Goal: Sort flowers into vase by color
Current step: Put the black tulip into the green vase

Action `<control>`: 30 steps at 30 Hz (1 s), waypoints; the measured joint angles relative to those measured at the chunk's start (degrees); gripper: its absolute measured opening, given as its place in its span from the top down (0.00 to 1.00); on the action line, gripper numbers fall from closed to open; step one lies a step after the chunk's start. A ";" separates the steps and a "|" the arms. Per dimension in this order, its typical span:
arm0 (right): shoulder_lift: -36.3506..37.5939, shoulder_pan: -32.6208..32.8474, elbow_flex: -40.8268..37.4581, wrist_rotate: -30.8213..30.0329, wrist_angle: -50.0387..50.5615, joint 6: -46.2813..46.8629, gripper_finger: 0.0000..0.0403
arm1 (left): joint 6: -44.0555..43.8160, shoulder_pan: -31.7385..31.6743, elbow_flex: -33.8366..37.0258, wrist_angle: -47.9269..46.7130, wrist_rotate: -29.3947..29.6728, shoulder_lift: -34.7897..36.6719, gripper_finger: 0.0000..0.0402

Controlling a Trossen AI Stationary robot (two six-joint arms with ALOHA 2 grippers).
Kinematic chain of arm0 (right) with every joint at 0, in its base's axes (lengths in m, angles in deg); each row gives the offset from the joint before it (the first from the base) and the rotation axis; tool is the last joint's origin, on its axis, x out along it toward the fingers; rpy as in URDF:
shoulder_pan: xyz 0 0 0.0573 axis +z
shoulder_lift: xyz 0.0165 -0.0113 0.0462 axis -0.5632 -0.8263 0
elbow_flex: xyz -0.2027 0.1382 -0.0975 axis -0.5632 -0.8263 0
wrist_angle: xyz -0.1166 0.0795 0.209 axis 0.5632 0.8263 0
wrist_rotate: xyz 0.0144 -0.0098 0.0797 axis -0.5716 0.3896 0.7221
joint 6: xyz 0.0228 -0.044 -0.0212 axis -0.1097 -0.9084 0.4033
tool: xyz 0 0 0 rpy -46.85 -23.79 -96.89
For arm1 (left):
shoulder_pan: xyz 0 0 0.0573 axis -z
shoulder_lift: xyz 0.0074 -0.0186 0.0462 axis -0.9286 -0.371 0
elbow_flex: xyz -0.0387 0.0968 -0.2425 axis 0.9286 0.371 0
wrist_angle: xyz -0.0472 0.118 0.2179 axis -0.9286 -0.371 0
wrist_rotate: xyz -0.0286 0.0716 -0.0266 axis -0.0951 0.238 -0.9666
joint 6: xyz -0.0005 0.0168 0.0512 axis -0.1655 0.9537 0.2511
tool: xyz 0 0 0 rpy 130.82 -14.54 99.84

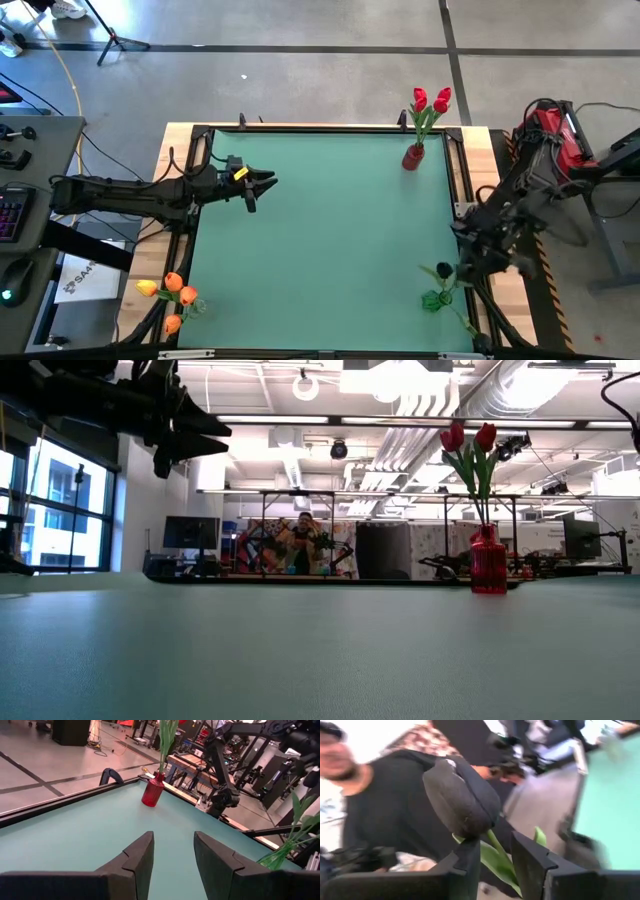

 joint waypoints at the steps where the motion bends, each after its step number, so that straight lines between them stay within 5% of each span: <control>1: 0.55 0.00 0.00 0.94 -1.29 -0.82 0.76 | 0.01 0.00 0.00 0.00 0.00 0.00 0.68; 8: 4.70 0.00 0.05 5.12 -4.32 -2.10 0.78 | 0.00 0.00 0.00 0.00 -0.02 0.00 0.68; 17: 5.48 0.00 0.09 8.05 4.93 7.52 0.78 | 0.00 0.13 0.00 -0.02 -3.04 0.00 0.68; 30: 6.61 0.00 0.07 8.85 4.89 14.39 0.78 | 0.04 -0.35 0.00 -0.02 -3.02 0.00 0.68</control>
